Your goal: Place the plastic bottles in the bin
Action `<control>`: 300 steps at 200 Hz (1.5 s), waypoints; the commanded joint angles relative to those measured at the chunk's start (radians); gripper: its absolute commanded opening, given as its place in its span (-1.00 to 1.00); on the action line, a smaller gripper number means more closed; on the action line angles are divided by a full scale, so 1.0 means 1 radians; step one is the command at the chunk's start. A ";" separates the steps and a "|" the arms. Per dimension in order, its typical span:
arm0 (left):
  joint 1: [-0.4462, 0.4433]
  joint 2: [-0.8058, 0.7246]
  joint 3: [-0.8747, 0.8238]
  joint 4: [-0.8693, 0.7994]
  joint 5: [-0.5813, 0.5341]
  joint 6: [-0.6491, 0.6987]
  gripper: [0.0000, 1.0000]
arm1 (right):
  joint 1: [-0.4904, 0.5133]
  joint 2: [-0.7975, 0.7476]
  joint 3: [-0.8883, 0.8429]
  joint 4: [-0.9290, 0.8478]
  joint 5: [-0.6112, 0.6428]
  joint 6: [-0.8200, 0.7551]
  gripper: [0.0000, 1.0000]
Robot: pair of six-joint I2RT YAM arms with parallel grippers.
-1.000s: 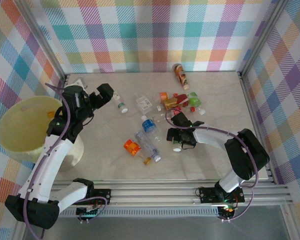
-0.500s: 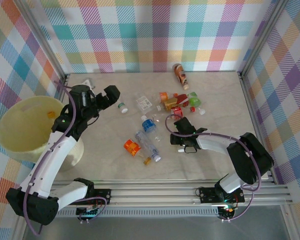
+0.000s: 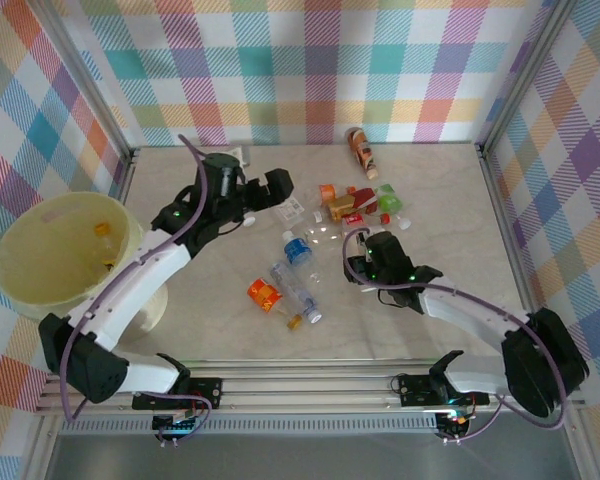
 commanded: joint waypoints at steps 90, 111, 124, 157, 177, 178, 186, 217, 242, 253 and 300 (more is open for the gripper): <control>-0.131 0.140 -0.062 0.260 0.296 -0.116 1.00 | -0.001 -0.134 -0.012 0.286 -0.352 0.033 -0.29; -0.148 0.143 -0.067 0.270 0.304 -0.105 1.00 | -0.001 -0.106 0.007 0.309 -0.375 0.050 -0.28; -0.158 0.134 -0.061 0.230 0.243 -0.096 1.00 | -0.001 -0.090 0.014 0.327 -0.389 0.046 -0.27; -0.166 0.151 -0.043 0.157 0.186 -0.097 1.00 | -0.001 -0.050 0.040 0.384 -0.458 0.029 -0.24; -0.180 0.175 -0.019 0.135 0.177 -0.087 1.00 | -0.001 -0.032 0.056 0.416 -0.474 0.023 -0.24; -0.182 0.176 -0.017 0.133 0.176 -0.085 1.00 | -0.001 -0.031 0.057 0.419 -0.474 0.023 -0.24; -0.189 0.179 -0.013 0.129 0.158 -0.081 1.00 | -0.001 -0.028 0.059 0.432 -0.480 0.021 -0.25; -0.193 0.195 -0.007 0.138 0.151 -0.101 0.77 | -0.001 -0.015 0.066 0.466 -0.494 0.015 -0.24; -0.192 0.199 -0.008 0.155 0.163 -0.104 0.38 | -0.001 -0.005 0.075 0.461 -0.507 0.005 -0.19; -0.193 0.201 -0.007 0.156 0.162 -0.104 0.24 | -0.001 -0.001 0.078 0.448 -0.516 -0.002 -0.13; -0.193 0.190 -0.014 0.148 0.078 -0.119 0.05 | -0.001 -0.006 0.078 0.391 -0.549 -0.042 0.47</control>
